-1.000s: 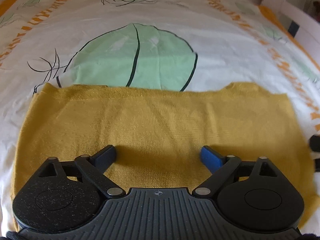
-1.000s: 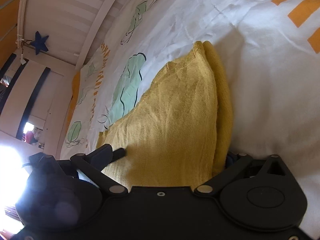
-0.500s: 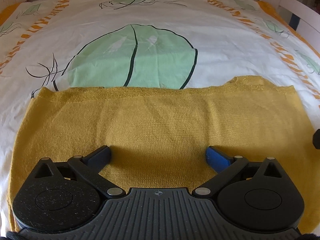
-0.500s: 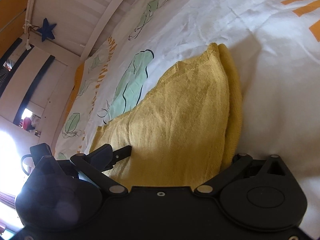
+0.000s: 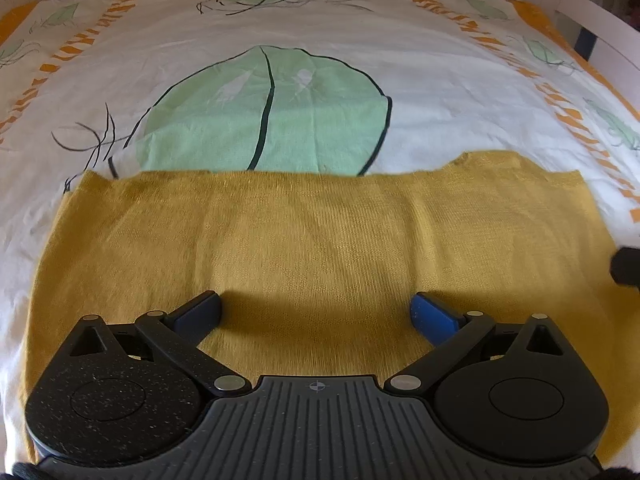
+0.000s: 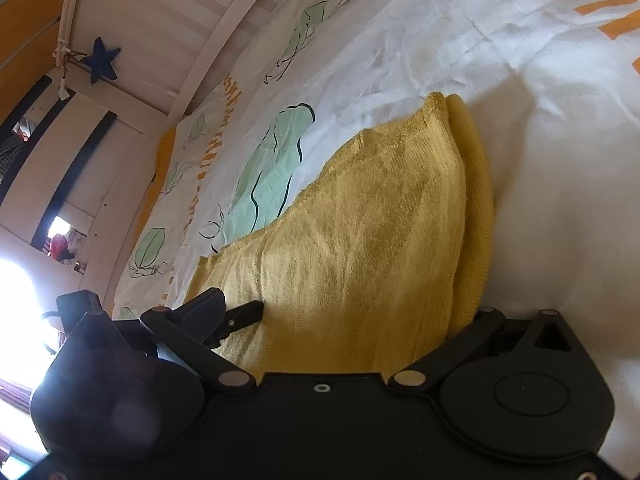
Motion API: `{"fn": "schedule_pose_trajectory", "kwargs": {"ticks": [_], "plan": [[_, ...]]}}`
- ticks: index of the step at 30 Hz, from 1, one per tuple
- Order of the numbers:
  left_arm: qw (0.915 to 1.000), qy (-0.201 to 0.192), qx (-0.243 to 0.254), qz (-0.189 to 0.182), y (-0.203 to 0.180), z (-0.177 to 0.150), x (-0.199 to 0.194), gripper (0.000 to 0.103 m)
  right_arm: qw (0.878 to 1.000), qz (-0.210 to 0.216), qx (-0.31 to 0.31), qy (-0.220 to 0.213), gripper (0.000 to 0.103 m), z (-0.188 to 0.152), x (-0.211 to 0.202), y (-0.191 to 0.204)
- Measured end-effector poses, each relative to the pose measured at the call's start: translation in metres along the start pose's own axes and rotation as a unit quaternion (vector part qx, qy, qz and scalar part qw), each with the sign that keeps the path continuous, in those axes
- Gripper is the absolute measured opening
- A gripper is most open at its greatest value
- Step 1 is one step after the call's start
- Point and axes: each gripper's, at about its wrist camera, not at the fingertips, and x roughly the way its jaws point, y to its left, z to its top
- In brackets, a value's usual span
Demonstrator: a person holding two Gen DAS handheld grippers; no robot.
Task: Fold small clothes
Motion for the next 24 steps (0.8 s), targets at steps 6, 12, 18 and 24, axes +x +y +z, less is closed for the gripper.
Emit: {"fn": "schedule_pose_trajectory", "kwargs": {"ticks": [6,12,18,24], "plan": [[0.9999,0.009,0.009,-0.01,0.003,-0.03,-0.028,0.102,1.0,0.001,-0.005,0.0,0.103,-0.001,-0.001,0.001],[0.999,0.031,0.02,-0.023,0.015,-0.053,-0.048,0.101,1.0,0.003,-0.005,0.006,0.103,-0.002,-0.005,0.0],[0.9989,-0.034,-0.032,0.008,0.057,-0.042,-0.079,0.096,1.0,0.0,-0.008,0.008,0.102,-0.005,-0.009,0.002],[0.9925,-0.063,-0.099,0.032,0.103,-0.035,-0.089,0.096,0.999,-0.047,-0.013,-0.001,0.069,-0.01,-0.013,0.009]]}}
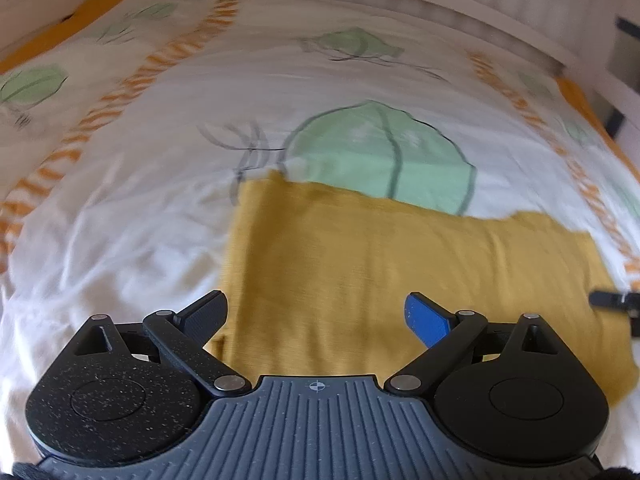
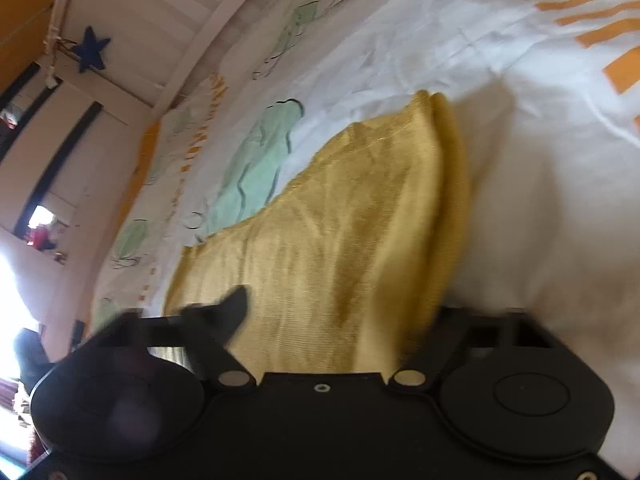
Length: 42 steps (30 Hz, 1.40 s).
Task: Fold small clothes
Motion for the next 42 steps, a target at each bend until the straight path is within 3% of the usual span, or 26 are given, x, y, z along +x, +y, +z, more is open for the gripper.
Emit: {"fn": "schedule_pose_trajectory", "kwargs": {"ticks": [5,8,17,23,30,36,42], "plan": [[0.9992,0.009,0.024,0.029,0.008,0.003,0.013,0.096,0.999,-0.036,-0.002,-0.018,0.033,-0.003,-0.006,0.0],[0.9992,0.008,0.022,0.032,0.014,0.008,0.016,0.096,0.998,-0.049,-0.021,-0.035,0.027,-0.003,-0.011,0.012],[0.9993,-0.015,0.009,0.033,0.03,0.018,0.002,0.096,0.995,-0.042,-0.076,-0.046,0.025,-0.001,-0.016,0.082],[0.9989,-0.026,-0.008,0.039,0.048,0.023,-0.011,0.096,0.995,-0.041,-0.091,-0.023,0.025,0.002,0.019,0.129],[0.9975,-0.037,-0.031,0.051,0.071,0.026,-0.021,0.096,0.996,-0.004,-0.092,0.011,0.025,-0.007,0.073,0.176],[0.9968,-0.041,-0.047,0.051,0.086,0.025,-0.027,0.096,0.993,-0.009,-0.109,0.04,0.025,-0.03,0.119,0.206],[0.9956,-0.044,-0.066,0.051,0.098,0.026,-0.03,0.096,0.988,-0.044,-0.137,0.056,0.025,-0.046,0.149,0.222]]}}
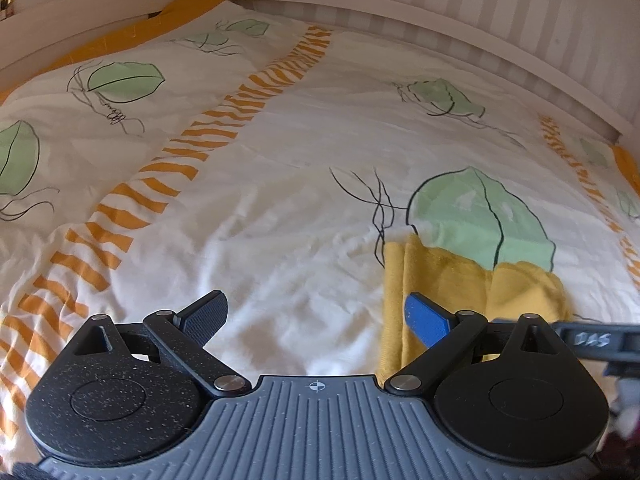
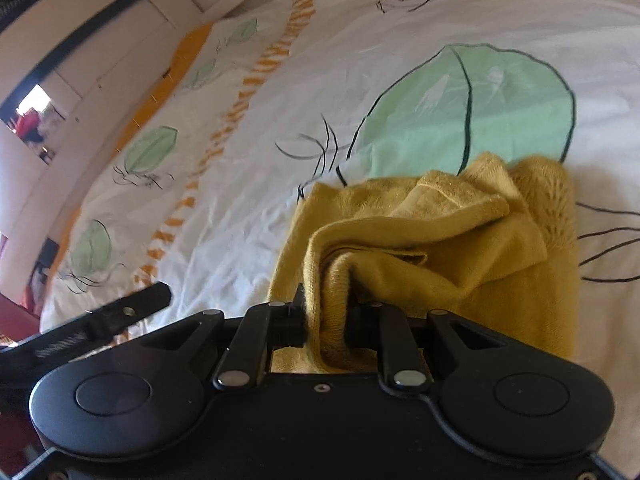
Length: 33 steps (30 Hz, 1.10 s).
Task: Fold small clothes
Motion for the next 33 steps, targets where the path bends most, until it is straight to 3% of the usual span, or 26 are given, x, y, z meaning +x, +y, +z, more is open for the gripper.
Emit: {"fn": "schedule_pose_trajectory", "kwargs": {"ticks": [7,10,11,14,18,21,27,33], "plan": [[0.9999,0.0,-0.01,-0.003,0.005,0.001,-0.001,0.096,0.999,-0.023,-0.031,0.014,0.027,-0.005,0.021,0.021],[0.9999,0.0,-0.011,-0.002,0.007,0.001,-0.002,0.096,0.999,-0.018,-0.031,0.024,0.037,-0.004,0.03,0.025],[0.9999,0.0,-0.012,0.0,0.007,0.001,-0.002,0.096,0.999,-0.009,-0.027,0.024,0.044,-0.003,0.031,0.026],[0.9998,0.0,-0.019,0.002,0.013,0.002,-0.002,0.096,0.999,0.027,-0.022,0.014,0.052,0.0,0.023,0.029],[0.9996,0.001,-0.027,0.007,0.019,0.002,-0.001,0.096,0.997,0.078,-0.015,-0.011,0.052,0.005,0.002,0.031],[0.9996,0.002,-0.026,0.007,0.019,0.002,-0.001,0.096,0.995,0.093,-0.008,-0.033,0.055,0.008,-0.019,0.027],[0.9998,0.006,-0.016,0.003,0.014,0.001,0.0,0.096,0.996,0.064,0.0,-0.069,0.056,0.003,-0.048,0.003],[0.9999,0.009,-0.001,-0.01,0.003,-0.002,0.002,0.096,0.998,0.026,-0.047,-0.042,0.056,-0.03,-0.041,0.001]]}}
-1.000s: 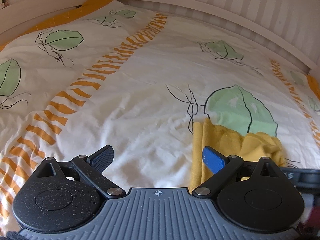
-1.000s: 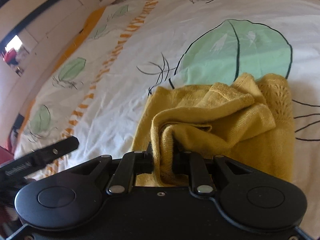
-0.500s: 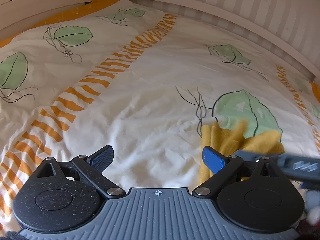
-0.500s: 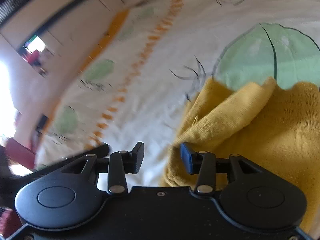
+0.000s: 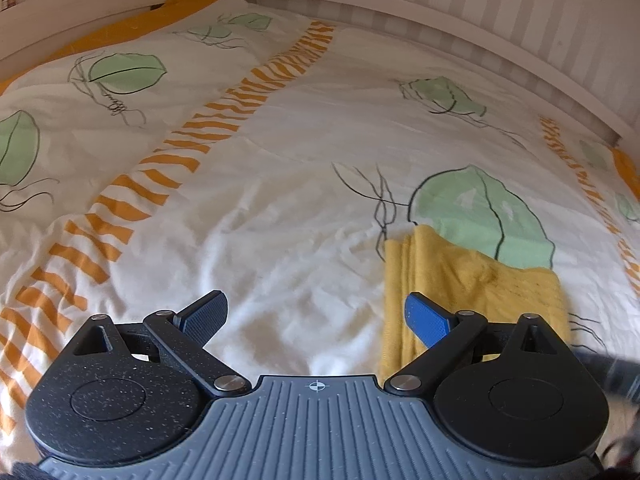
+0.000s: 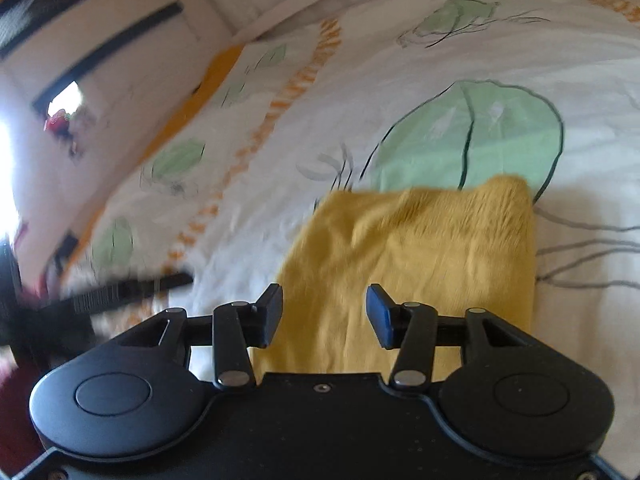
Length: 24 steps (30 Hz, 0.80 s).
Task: Fold small clothes
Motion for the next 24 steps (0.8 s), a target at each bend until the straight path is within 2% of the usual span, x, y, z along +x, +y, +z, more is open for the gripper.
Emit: {"fn": "schedule_pose_trajectory", "kwargs": {"ticks": [3,7,10,12,16,19,22,24], "plan": [[0.9999,0.005,0.006,-0.01,-0.005,-0.003,0.002,0.096,0.998,0.01,-0.048,0.028,0.06,-0.025,0.013,0.019],[0.9996,0.017,0.011,-0.022,-0.01,-0.008,0.007,0.096,0.989,0.029,-0.116,0.082,0.061,-0.06,0.038,0.046],[0.9992,0.021,0.018,-0.028,-0.013,-0.01,0.01,0.096,0.982,0.045,-0.157,0.092,0.064,-0.079,0.038,0.063],[0.9989,0.026,0.02,-0.034,-0.015,-0.012,0.012,0.096,0.979,0.054,-0.172,0.093,0.064,-0.08,0.031,0.067],[0.9979,0.036,0.019,-0.051,-0.02,-0.016,0.014,0.096,0.984,0.059,-0.153,0.065,0.065,-0.071,0.005,0.054],[0.9977,0.032,0.023,-0.056,-0.024,-0.018,0.013,0.096,0.991,0.032,-0.128,0.025,0.075,-0.06,-0.02,0.032],[0.9971,0.024,0.031,-0.066,-0.033,-0.021,0.011,0.096,0.996,-0.002,-0.086,-0.014,0.077,-0.049,-0.043,0.003],[0.9967,0.022,0.039,-0.067,-0.04,-0.024,0.011,0.096,0.997,-0.028,-0.058,-0.032,0.084,-0.041,-0.05,-0.015]]}}
